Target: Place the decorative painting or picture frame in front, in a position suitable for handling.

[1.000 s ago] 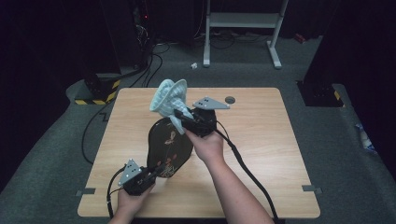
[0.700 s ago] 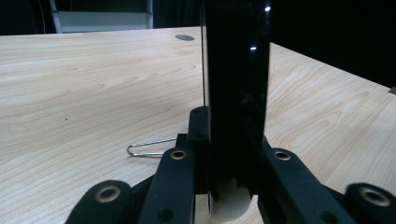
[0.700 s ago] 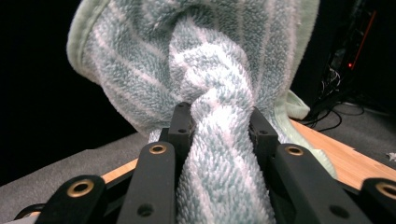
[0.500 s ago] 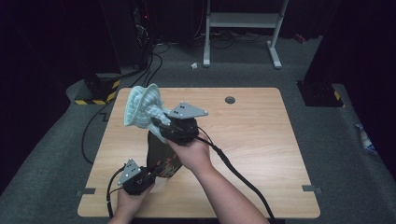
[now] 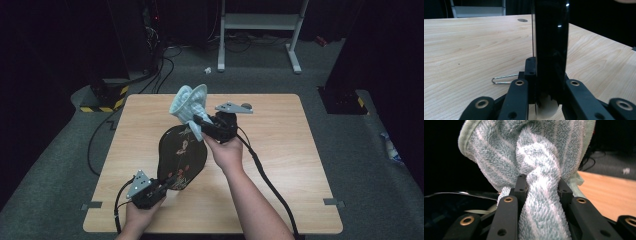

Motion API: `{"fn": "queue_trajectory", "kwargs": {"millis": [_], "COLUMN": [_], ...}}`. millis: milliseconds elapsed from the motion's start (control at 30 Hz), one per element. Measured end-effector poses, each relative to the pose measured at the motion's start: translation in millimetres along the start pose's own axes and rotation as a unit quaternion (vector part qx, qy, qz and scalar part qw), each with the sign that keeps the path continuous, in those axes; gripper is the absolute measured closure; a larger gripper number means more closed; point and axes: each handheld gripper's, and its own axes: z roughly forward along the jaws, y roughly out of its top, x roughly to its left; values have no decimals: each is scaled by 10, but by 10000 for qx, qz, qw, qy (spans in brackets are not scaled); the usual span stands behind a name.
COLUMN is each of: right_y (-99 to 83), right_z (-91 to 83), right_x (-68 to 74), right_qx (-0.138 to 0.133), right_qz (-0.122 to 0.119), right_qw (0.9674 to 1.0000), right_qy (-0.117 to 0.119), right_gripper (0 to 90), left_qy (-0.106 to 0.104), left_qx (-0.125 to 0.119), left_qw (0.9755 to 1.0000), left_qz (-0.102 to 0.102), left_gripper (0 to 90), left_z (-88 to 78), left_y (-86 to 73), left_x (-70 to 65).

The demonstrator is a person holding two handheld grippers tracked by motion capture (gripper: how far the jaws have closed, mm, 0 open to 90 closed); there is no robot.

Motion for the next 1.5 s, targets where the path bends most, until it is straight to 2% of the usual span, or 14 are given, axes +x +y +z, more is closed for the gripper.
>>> {"fn": "queue_trajectory", "kwargs": {"millis": [133,367,633,767,900,1033,1200,1367,1500], "right_y": [-56,-208,-455,-617,-795,-893,-777,-465,-268], "right_z": [-28,-88,-103,-65,-12,-7,-86,-190,-267], "right_x": [-137,-242,-373,-384,-374,-404,-345,-158,-29], "right_qx": [71,173,568,821,1105,1219,1006,674,417], "right_qz": [107,63,-1,-93,-205,-202,-227,-516,-645], "right_qw": [9998,9993,9974,9957,9923,9905,9931,9951,9963], "right_qy": [-143,-333,-436,-424,-517,-600,-561,-511,-388], "right_gripper": [697,700,701,703,705,706,707,707,707], "left_qy": [-2,-20,-37,-42,-58,-72,-82,-76,-85], "left_qx": [3,1,10,13,4,4,29,33,31], "left_qw": [10000,10000,10000,10000,9999,9999,9999,9998,9998], "left_qz": [-5,-4,-6,-44,-86,-103,-134,-156,-177], "left_gripper": [797,799,801,801,801,802,802,802,802], "left_z": [0,1,4,3,4,5,8,10,5], "left_y": [0,-1,1,0,-2,-2,4,-2,-9], "left_x": [3,-2,-7,11,18,24,24,30,40]}}
